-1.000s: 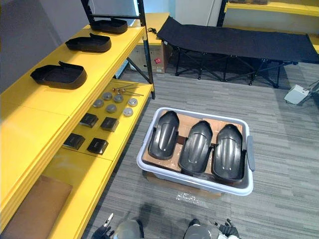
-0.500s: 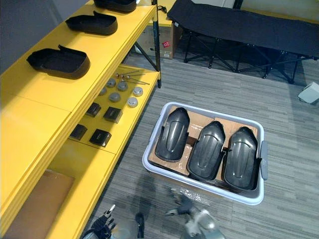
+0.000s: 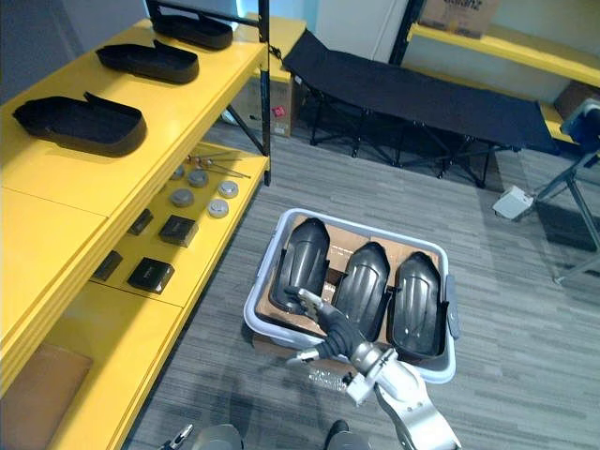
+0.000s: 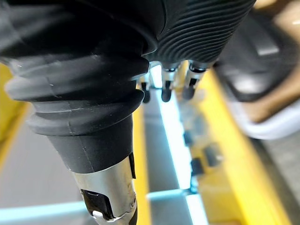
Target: Walk over and take plastic housings, then place them on the shelf
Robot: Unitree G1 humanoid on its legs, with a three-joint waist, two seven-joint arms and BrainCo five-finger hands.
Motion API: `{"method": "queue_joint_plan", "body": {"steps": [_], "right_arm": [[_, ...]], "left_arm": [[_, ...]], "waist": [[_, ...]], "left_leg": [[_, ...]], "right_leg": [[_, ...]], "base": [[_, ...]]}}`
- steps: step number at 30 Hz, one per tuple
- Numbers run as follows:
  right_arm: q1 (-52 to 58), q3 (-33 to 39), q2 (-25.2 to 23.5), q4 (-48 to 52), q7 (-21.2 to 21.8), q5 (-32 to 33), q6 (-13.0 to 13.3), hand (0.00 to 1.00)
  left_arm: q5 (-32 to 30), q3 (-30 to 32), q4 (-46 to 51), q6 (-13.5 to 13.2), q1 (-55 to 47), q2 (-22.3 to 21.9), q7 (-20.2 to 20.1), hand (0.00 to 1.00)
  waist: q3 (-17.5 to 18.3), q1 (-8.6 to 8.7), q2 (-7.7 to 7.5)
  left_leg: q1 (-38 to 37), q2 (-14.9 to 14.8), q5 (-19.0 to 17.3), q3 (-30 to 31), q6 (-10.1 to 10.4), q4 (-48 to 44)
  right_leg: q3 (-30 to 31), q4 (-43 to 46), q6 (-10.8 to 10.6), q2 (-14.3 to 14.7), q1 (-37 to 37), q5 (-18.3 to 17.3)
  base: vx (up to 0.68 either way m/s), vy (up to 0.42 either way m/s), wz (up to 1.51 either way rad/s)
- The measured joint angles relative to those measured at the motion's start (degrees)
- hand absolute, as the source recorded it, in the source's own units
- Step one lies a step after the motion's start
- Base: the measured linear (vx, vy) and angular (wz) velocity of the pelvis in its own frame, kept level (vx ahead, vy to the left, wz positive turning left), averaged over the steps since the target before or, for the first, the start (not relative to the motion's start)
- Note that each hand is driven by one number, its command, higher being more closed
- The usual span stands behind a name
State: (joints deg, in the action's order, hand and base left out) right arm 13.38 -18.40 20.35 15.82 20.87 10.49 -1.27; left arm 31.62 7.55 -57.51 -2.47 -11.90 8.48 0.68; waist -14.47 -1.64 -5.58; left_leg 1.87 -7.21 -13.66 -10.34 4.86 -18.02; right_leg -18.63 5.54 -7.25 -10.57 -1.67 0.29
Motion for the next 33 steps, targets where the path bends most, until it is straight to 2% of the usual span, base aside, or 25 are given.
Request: {"method": "queue_joint_plan", "body": {"steps": [2, 5, 7, 11, 13, 14, 16, 17, 20, 21, 22, 26, 28, 30, 33], "right_arm": [[0.7, 1.5, 0.0, 0.9, -0.8, 0.1, -0.2, 0.00], [1.3, 5.4, 0.0, 4.7, -3.1, 0.2, -0.1, 0.00], [1.4, 7.9, 0.0, 6.1, -6.3, 0.5, -0.1, 0.00], [2.5, 13.0, -0.9, 7.4, -16.0, 3.6, -0.1, 0.00], [3.5, 15.7, -4.3, 7.3, -22.9, 4.6, 1.3, 0.00], [3.7, 16.2, -5.4, 7.1, -24.4, 4.5, 1.8, 0.00], [4.5, 18.1, -8.2, 4.4, -28.6, 4.3, 5.2, 0.00], [4.3, 18.7, -8.6, 3.1, -29.6, 4.4, 6.0, 0.00], [1.2, 25.1, -9.9, -8.8, -36.2, 4.4, 10.8, 0.00], [0.2, 26.5, -10.0, -10.9, -37.6, 4.4, 11.7, 0.00], [-1.8, 29.3, -10.1, -15.5, -41.1, 4.0, 13.7, 0.00], [-8.2, 38.4, -10.1, -25.9, -50.2, 3.3, 18.0, 0.00], [-10.1, 41.3, -9.5, -26.8, -52.9, 2.3, 18.6, 0.00], [-13.3, 43.4, -7.4, -31.2, -54.9, 1.7, 18.4, 0.00], [-17.4, 45.5, -3.9, -38.4, -56.1, 2.3, 18.3, 0.00]], "left_arm": [[0.7, -0.6, 1.0, -1.4, 0.0, 0.0, -1.2, 0.00], [2.4, -1.8, 3.6, -3.0, -0.1, 0.1, -1.7, 0.00], [3.8, -2.7, 5.2, -3.5, -0.1, 0.1, -1.8, 0.00], [4.5, -3.1, 7.4, -5.0, -0.5, 0.3, -1.7, 0.00], [4.5, -3.9, 8.2, -5.0, -0.8, 0.5, -1.1, 0.00], [4.5, -3.9, 8.6, -5.0, -1.1, 0.5, -0.9, 0.00], [4.5, -4.0, 9.5, -5.0, -1.7, 0.5, -0.7, 0.00], [4.5, -4.1, 9.6, -5.1, -1.7, 0.5, -0.7, 0.00], [6.0, -4.3, 10.2, -5.2, -1.7, 0.6, -0.7, 0.00], [6.3, -4.3, 10.5, -5.2, -1.7, 0.6, -0.7, 0.00], [6.7, -4.4, 10.9, -5.2, -1.7, 0.6, -0.7, 0.00], [6.8, -4.3, 11.3, -5.1, -1.5, 0.4, 0.5, 0.00], [6.7, -4.2, 11.3, -5.0, -1.0, 0.1, 0.8, 0.00], [6.7, -4.0, 11.3, -4.7, -0.4, 0.1, 0.9, 0.00], [6.1, -3.8, 10.8, -3.5, 1.0, -0.1, 0.8, 0.00]], "waist": [[-2.6, 0.87, 0.16], [-6.1, 0.93, 0.04], [-8.0, 1.08, -0.32], [-10.0, 1.27, -0.88], [-10.9, 2.08, -0.74], [-11.0, 2.44, -0.79], [-11.2, 2.62, -0.84], [-11.2, 2.68, -0.82], [-11.9, 2.56, -0.87], [-12.2, 2.57, -0.91], [-12.3, 2.56, -0.93], [-12.9, 2.47, -0.39], [-13.9, 2.47, 0.35], [-14.0, 2.17, 0.49], [-14.7, 1.39, 1.58]], "left_leg": [[1.6, -0.3, 0.0, 0.0, 0.0, -0.7], [4.0, -0.8, 0.3, -1.1, 0.2, -0.9], [5.5, -1.2, 0.7, -1.2, 0.3, -1.1], [6.8, -1.6, 1.1, -1.2, 0.4, -0.8], [7.1, -1.3, 1.2, -1.2, 0.3, -0.5], [7.2, -1.3, 1.2, -1.3, 0.3, -0.4], [7.2, -1.2, 1.2, -1.5, 0.3, -0.4], [7.1, -1.2, 1.2, -1.5, 0.3, -0.4], [7.2, -1.2, 1.2, -1.5, 0.2, -0.4], [7.2, -1.2, 1.2, -1.4, 0.2, -0.4], [7.6, -1.1, 1.2, -1.4, 0.2, -0.5], [9.4, -1.1, 1.0, -0.5, 0.0, -1.5], [10.5, -1.0, 0.8, 0.7, -0.2, -2.5], [12.8, -0.6, 0.7, 2.0, -0.3, -3.2], [14.9, -0.3, 0.7, 3.8, -0.3, -4.7]], "right_leg": [[0.5, 0.0, 0.5, 0.3, 1.5, 0.5], [1.7, -0.2, 1.3, 0.9, 4.5, 1.4], [1.9, -0.2, 1.1, 1.3, 5.9, 2.0], [2.3, -0.4, 1.4, 1.8, 7.7, 2.2], [3.1, -0.6, 1.4, 1.7, 8.2, 2.2], [3.3, -0.6, 1.4, 1.7, 8.2, 2.2], [5.0, -0.6, 1.4, 1.7, 8.7, 2.2], [5.1, -0.6, 1.4, 1.7, 8.7, 2.2], [6.0, -0.6, 1.4, 1.8, 8.7, 2.2], [6.0, -0.6, 1.4, 1.8, 8.7, 2.2], [6.0, -0.6, 1.4, 1.8, 9.0, 2.2], [5.8, -0.4, 1.4, 1.7, 9.8, 2.2], [5.6, -0.1, 1.3, 1.6, 10.0, 2.2], [5.4, 0.5, 0.9, 1.4, 11.6, 1.8], [4.5, 1.0, 0.6, 1.1, 12.2, 1.6]], "base": [[-0.12, 0.009, -0.08], [-0.07, -0.010, -0.18], [-0.04, -0.037, -0.10], [0.05, -0.004, -0.01], [0.09, 0.023, 0.03], [0.08, 0.023, -0.03], [0.07, 0.027, -0.09], [0.06, 0.024, -0.04], [0.03, 0.011, 0.01], [0.00, 0.000, 0.00], [0.00, 0.000, 0.00], [-0.04, 0.006, 0.08], [-0.08, 0.020, 0.20], [-0.09, 0.018, 0.23], [-0.08, 0.010, 0.25]]}}
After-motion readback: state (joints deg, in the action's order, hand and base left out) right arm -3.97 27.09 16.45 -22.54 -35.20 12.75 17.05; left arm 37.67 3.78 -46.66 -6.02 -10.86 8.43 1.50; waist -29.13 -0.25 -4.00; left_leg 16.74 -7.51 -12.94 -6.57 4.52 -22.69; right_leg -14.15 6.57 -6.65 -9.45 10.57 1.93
